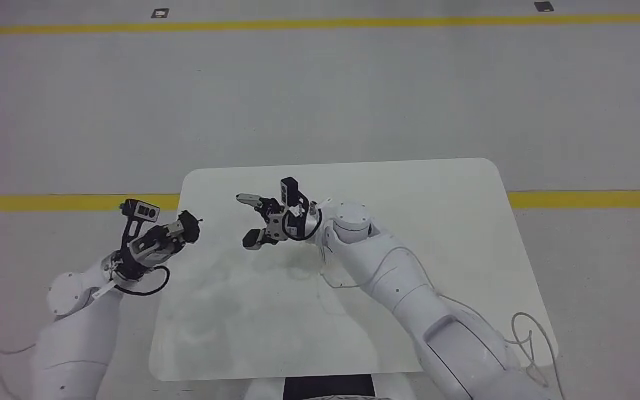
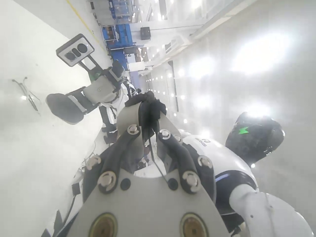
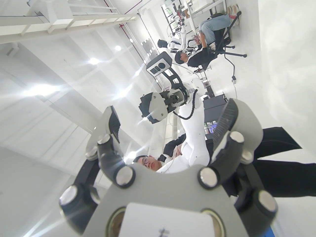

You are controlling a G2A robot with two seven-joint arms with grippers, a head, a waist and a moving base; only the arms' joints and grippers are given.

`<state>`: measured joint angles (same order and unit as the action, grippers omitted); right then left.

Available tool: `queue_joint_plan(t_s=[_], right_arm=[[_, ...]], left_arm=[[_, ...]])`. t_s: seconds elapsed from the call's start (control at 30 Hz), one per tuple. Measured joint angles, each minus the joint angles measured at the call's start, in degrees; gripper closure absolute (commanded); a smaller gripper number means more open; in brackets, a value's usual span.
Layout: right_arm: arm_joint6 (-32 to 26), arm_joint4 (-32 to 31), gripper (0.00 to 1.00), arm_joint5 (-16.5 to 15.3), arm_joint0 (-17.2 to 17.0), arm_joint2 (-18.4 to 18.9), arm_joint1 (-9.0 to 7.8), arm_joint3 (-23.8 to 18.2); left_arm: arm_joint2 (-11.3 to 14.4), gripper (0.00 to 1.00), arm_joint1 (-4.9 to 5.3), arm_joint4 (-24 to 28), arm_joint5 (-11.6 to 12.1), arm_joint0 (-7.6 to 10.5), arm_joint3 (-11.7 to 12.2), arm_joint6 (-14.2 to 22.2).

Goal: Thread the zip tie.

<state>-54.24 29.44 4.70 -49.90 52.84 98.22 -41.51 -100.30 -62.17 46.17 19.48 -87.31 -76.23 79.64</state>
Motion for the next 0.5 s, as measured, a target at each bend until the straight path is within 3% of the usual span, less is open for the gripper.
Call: queue_joint_plan(t_s=[0.2, 0.27, 0.33, 0.5], right_arm=[[0.00, 0.00, 0.00, 0.00, 0.00, 0.00, 0.00, 0.00], [0.00, 0.00, 0.00, 0.00, 0.00, 0.00, 0.00, 0.00], [0.00, 0.00, 0.00, 0.00, 0.00, 0.00, 0.00, 0.00], [0.00, 0.00, 0.00, 0.00, 0.00, 0.00, 0.00, 0.00]], left_arm=[[0.00, 1.00, 0.05, 0.00, 0.00, 0.04, -0.03, -0.05], [-0.59, 1.00, 0.02, -2.10, 0.00, 0.23, -1.46, -0.88], [-0.35, 1.00, -0.31, -3.73, 0.00, -0.04, -0.98, -0.81], [-2.70, 1.00, -0.83, -2.91, 0.00, -0.01, -2.46, 0.03]])
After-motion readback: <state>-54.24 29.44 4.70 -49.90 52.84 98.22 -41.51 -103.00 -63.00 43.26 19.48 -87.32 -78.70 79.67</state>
